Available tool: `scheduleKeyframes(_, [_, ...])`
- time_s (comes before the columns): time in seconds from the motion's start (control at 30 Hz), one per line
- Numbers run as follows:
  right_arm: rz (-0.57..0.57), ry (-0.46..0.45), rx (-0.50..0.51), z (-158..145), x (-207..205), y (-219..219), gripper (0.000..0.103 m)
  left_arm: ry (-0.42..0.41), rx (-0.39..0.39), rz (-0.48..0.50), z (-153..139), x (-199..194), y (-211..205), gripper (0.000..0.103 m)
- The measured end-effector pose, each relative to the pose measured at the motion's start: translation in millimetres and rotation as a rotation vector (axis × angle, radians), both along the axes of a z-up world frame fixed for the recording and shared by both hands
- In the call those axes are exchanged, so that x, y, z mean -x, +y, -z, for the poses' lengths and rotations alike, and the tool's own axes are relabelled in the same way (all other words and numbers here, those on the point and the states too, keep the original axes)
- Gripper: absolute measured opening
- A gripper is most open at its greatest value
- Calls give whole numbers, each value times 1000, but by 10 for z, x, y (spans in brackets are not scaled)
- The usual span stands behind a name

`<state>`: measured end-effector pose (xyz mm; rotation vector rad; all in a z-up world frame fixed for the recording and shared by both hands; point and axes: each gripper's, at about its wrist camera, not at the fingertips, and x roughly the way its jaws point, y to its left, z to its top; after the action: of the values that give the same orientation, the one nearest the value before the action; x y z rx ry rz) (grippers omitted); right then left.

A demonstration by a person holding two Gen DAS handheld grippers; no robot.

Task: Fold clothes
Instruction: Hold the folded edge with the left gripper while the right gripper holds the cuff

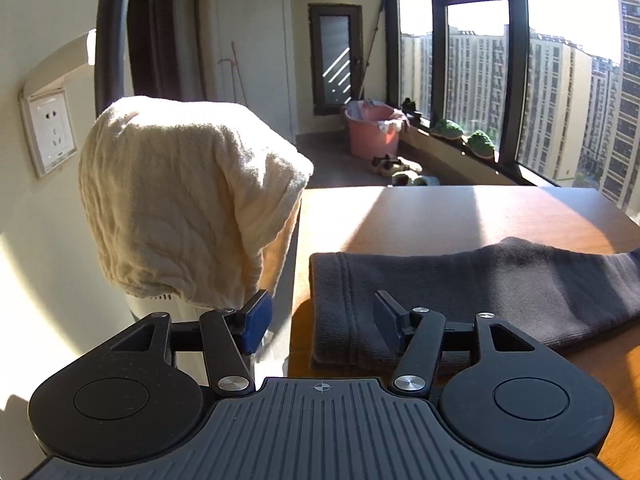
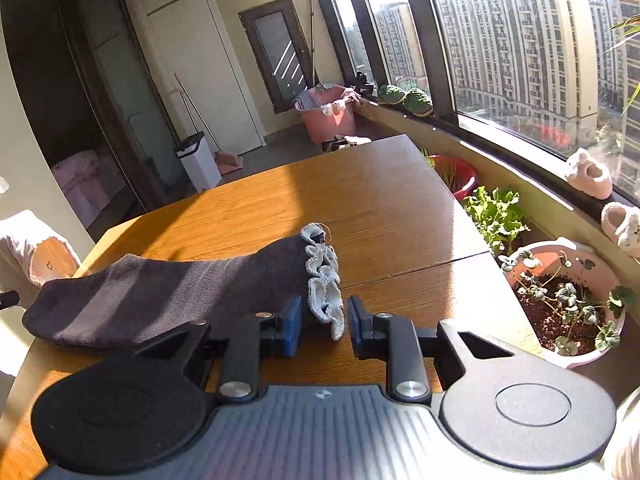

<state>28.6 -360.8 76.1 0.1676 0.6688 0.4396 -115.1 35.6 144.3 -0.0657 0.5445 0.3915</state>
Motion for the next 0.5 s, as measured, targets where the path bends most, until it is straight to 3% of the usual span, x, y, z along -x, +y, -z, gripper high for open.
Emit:
scheduleKeyframes(0.1, [17,-24,-36,-64,-24,-8,24,-67,125,117,-188,-57,-219,83])
scheduleKeyframes(0.2, [20,-23,-44,-19,-110,99,24,-45,202,268,-183,-377,-713,95])
scheduleKeyframes(0.27, [13,-2,-18,56,-152,178,24,-7,217,339,-99,-621,-1060,95])
scheduleKeyframes(0.37, [8,26,20,170,-158,214,24,41,237,403,85,-965,-1511,95])
scheduleKeyframes(0.5, [35,44,11,199,-76,44,27,106,268,386,403,-1326,-1841,95])
